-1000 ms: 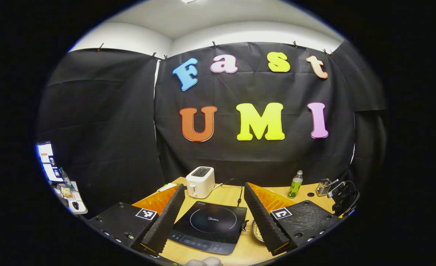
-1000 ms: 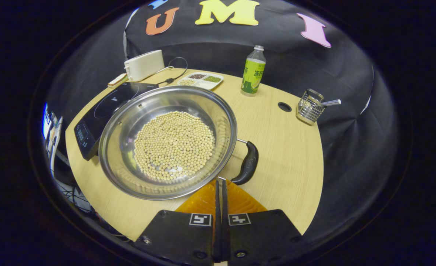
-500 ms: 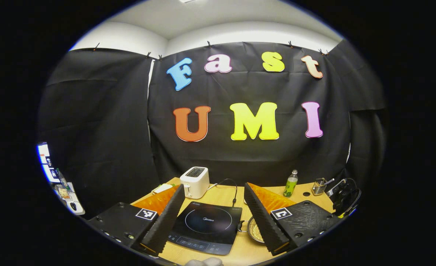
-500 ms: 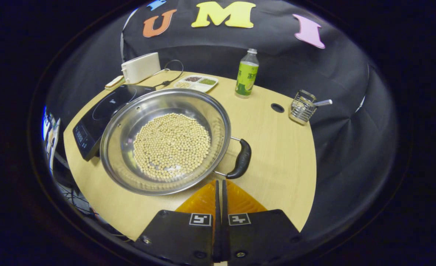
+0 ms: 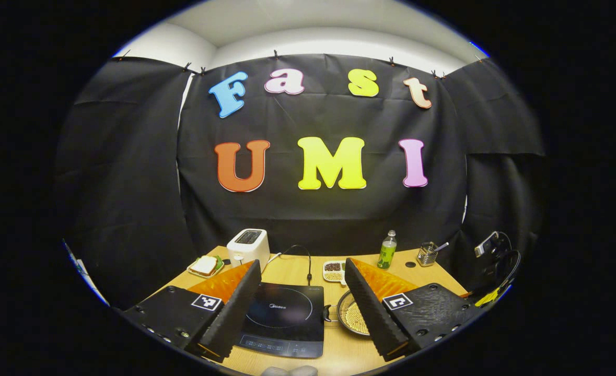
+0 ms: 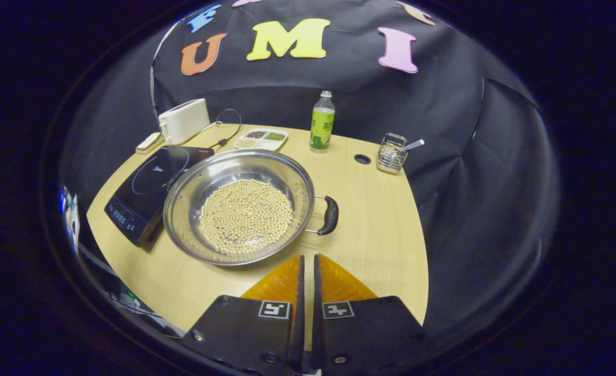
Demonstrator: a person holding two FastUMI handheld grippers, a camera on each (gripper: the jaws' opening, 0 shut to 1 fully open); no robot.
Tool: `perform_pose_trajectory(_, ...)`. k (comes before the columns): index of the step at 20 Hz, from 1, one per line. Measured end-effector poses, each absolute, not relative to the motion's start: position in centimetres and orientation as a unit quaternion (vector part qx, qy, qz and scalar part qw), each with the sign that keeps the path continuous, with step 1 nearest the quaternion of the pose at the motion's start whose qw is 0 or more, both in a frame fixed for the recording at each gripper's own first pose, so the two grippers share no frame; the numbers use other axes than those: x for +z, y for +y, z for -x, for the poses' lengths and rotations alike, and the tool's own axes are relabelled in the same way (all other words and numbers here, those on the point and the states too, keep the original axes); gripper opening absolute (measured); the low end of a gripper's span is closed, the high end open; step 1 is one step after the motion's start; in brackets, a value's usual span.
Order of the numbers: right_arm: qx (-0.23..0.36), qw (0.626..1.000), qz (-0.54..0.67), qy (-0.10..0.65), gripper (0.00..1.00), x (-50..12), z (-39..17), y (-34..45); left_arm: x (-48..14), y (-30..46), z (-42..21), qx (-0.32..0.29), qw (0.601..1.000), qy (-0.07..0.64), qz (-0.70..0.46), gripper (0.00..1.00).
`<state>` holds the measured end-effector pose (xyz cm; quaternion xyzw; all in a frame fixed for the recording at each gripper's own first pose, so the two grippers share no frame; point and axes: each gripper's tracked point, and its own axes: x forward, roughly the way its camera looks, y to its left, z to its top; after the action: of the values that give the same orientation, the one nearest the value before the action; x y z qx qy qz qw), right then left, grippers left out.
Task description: First push the handle of the pot to place it horizontally, then grasp the pot with both hands and set it on the induction cooktop.
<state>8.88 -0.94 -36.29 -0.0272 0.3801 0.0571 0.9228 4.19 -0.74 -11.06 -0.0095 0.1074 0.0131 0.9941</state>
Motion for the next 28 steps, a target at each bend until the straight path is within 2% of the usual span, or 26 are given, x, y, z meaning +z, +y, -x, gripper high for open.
perform_pose_trajectory(1,0.049,0.926,0.02,0.375,0.12,-35.8,-8.2,-0.8,-11.5,-0.6,-4.0,0.005,0.994,0.11,0.009,0.96)
perform_pose_trajectory(2,0.04,0.928,0.014,0.37,0.19,-35.4,-7.5,-0.7,-11.8,-0.3,-3.7,-0.003,0.994,0.112,0.009,0.96)
perform_pose_trajectory(3,0.033,0.93,0.009,0.367,0.22,-35.1,-6.9,-0.6,-12.4,0.0,-3.5,-0.01,0.993,0.115,0.009,0.96)
perform_pose_trajectory(5,0.029,0.93,-0.009,0.367,0.49,-34.8,-5.3,0.2,-13.9,0.1,-2.9,-0.023,0.991,0.13,0.011,0.96)
perform_pose_trajectory(6,0.026,0.931,-0.014,0.364,0.55,-34.7,-4.6,0.4,-14.7,0.3,-2.6,-0.027,0.99,0.138,0.012,0.96)
perform_pose_trajectory(7,0.021,0.931,-0.016,0.363,0.58,-34.6,-4.0,0.5,-15.5,0.3,-2.6,-0.028,0.989,0.146,0.012,0.96)
perform_pose_trajectory(10,0.009,0.931,-0.015,0.365,0.89,-34.8,-2.9,0.3,-18.2,-0.1,-2.4,-0.034,0.985,0.17,0.02,0.96)
perform_pose_trajectory(11,0.006,0.929,-0.014,0.369,0.86,-35.2,-2.8,0.2,-19.4,-0.4,-2.4,-0.036,0.982,0.183,0.022,0.96)
perform_pose_trajectory(12,0.009,0.929,-0.02,0.368,0.89,-35.1,-2.7,0.4,-20.5,-0.7,-2.4,-0.04,0.98,0.192,0.021,0.96)
perform_pose_trajectory(13,0.01,0.929,-0.028,0.37,0.86,-35.2,-2.8,0.7,-21.5,-1.1,-2.4,-0.043,0.978,0.201,0.02,0.96)
perform_pose_trajectory(17,0.018,0.926,-0.041,0.374,0.86,-36.1,-4.3,0.5,-25.0,-3.0,-3.9,-0.058,0.971,0.233,0.015,0.96)
perform_pose_trajectory(19,0.022,0.924,-0.049,0.378,0.89,-36.5,-5.8,0.4,-26.5,-4.1,-4.8,-0.062,0.966,0.249,0.021,0.96)
perform_pose_trajectory(20,0.024,0.922,-0.053,0.382,0.86,-36.7,-6.7,0.4,-27.4,-4.6,-5.3,-0.062,0.964,0.258,0.024,0.96)
perform_pose_trajectory(24,0.032,0.915,-0.071,0.395,0.87,-38.2,-10.5,0.0,-30.3,-6.0,-8.1,-0.062,0.955,0.29,0.027,0.96)
perform_pose_trajectory(28,0.047,0.906,-0.083,0.413,0.83,-39.7,-13.9,-0.1,-33.5,-7.0,-10.3,-0.056,0.942,0.329,0.025,0.96)
